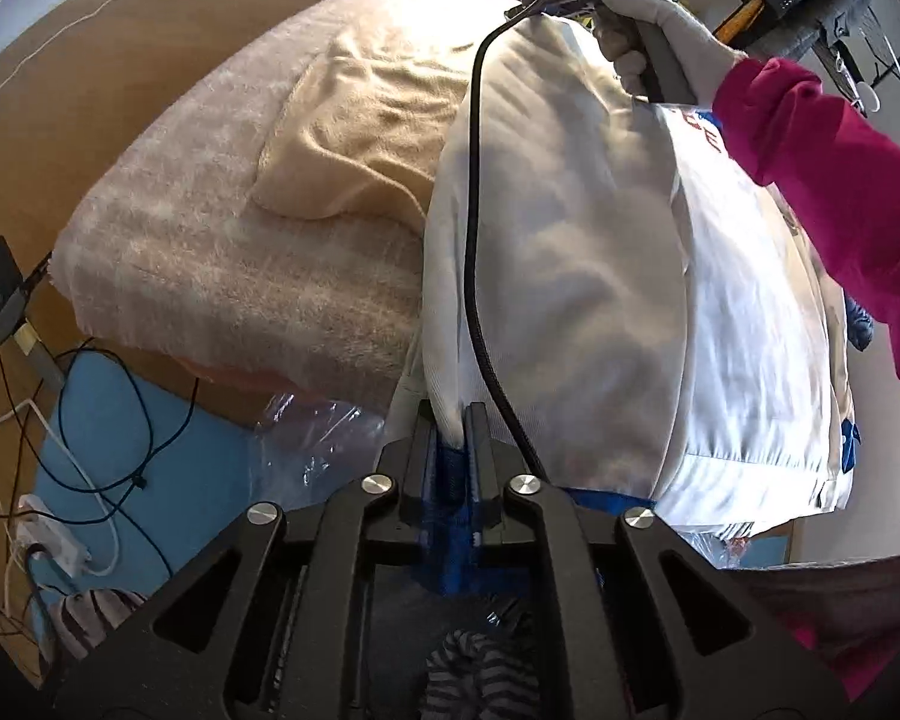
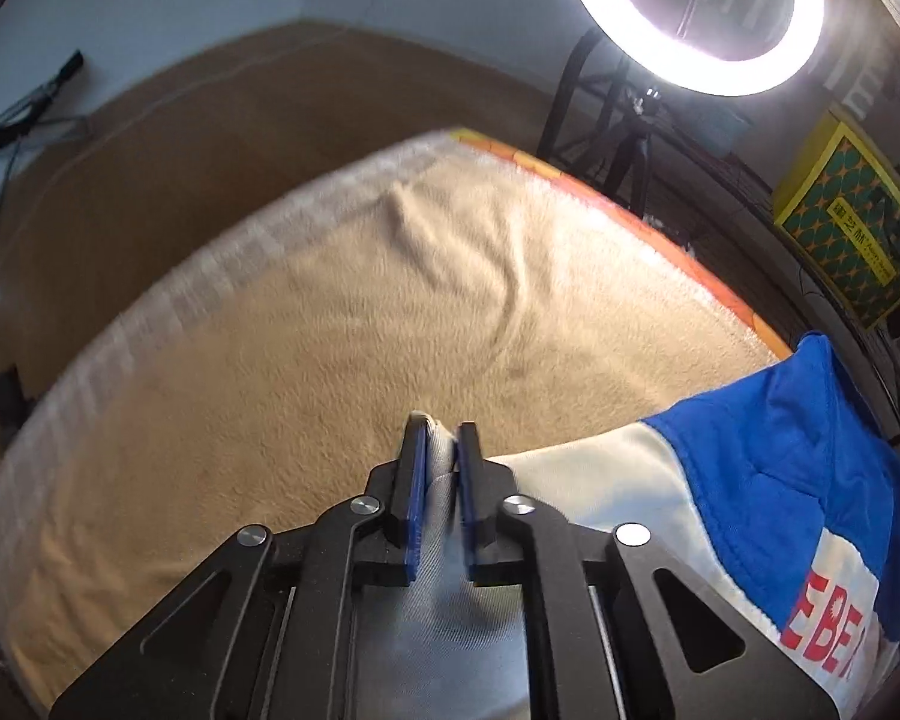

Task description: Fold large clothes

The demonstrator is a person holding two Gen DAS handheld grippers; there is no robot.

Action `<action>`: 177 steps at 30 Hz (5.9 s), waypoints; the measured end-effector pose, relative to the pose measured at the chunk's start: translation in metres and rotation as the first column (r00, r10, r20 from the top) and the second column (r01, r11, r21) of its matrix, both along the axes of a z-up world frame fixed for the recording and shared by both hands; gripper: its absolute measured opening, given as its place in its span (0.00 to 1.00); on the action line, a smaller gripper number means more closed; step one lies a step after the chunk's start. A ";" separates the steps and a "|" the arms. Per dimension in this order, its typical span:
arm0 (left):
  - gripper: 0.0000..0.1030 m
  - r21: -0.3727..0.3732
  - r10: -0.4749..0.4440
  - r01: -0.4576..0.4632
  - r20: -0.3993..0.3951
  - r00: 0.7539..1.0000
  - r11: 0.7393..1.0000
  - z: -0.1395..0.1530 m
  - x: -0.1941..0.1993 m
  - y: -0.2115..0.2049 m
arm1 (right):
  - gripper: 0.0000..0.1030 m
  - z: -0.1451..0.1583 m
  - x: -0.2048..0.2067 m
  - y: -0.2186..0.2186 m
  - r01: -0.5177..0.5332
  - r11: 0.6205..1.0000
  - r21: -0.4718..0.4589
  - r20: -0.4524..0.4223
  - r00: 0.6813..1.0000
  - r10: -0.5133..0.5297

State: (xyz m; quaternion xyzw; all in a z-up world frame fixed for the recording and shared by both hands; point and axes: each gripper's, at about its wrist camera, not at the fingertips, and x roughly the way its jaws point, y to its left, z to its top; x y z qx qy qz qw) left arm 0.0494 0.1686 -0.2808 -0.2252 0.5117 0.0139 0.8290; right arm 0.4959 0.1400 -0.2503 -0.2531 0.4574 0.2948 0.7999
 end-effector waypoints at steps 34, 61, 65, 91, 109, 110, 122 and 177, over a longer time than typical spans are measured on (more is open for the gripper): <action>0.36 -0.267 0.120 -0.105 0.040 0.992 0.958 0.007 -0.030 0.044 | 0.50 -0.013 -0.336 -0.156 0.084 0.903 0.422 -0.549 0.816 0.181; 0.59 -0.396 0.206 -0.181 0.019 0.978 0.900 -0.025 -0.025 0.052 | 0.22 0.037 -0.313 -0.131 -0.001 0.919 0.393 -0.301 0.945 0.130; 0.59 -0.389 0.182 -0.167 0.001 0.983 0.906 -0.033 -0.019 0.047 | 0.22 -0.001 -0.316 -0.132 -0.002 0.947 0.321 -0.325 0.939 0.112; 0.16 -0.413 0.179 -0.157 0.015 0.984 0.897 -0.032 -0.024 0.032 | 0.21 -0.031 -0.301 -0.132 0.059 0.947 0.316 -0.401 0.913 0.077; 0.10 -0.221 -0.103 0.172 0.294 0.950 0.960 0.071 -0.010 -0.037 | 0.59 0.064 -0.229 -0.133 0.073 0.907 0.414 -0.288 0.956 0.054; 0.10 -0.221 -0.112 0.183 0.299 0.948 0.958 0.071 -0.009 -0.039 | 0.60 0.068 -0.221 -0.119 0.055 0.917 0.394 -0.278 0.959 0.062; 0.09 -0.199 -0.197 0.266 0.310 0.930 0.943 0.080 0.006 -0.062 | 0.60 0.020 -0.189 -0.034 0.038 0.996 0.081 -0.240 0.971 -0.017; 0.09 -0.108 -0.453 0.485 0.226 0.862 0.868 0.042 0.036 -0.126 | 0.18 -0.009 -0.314 -0.298 0.402 0.824 0.398 -0.297 0.907 -0.299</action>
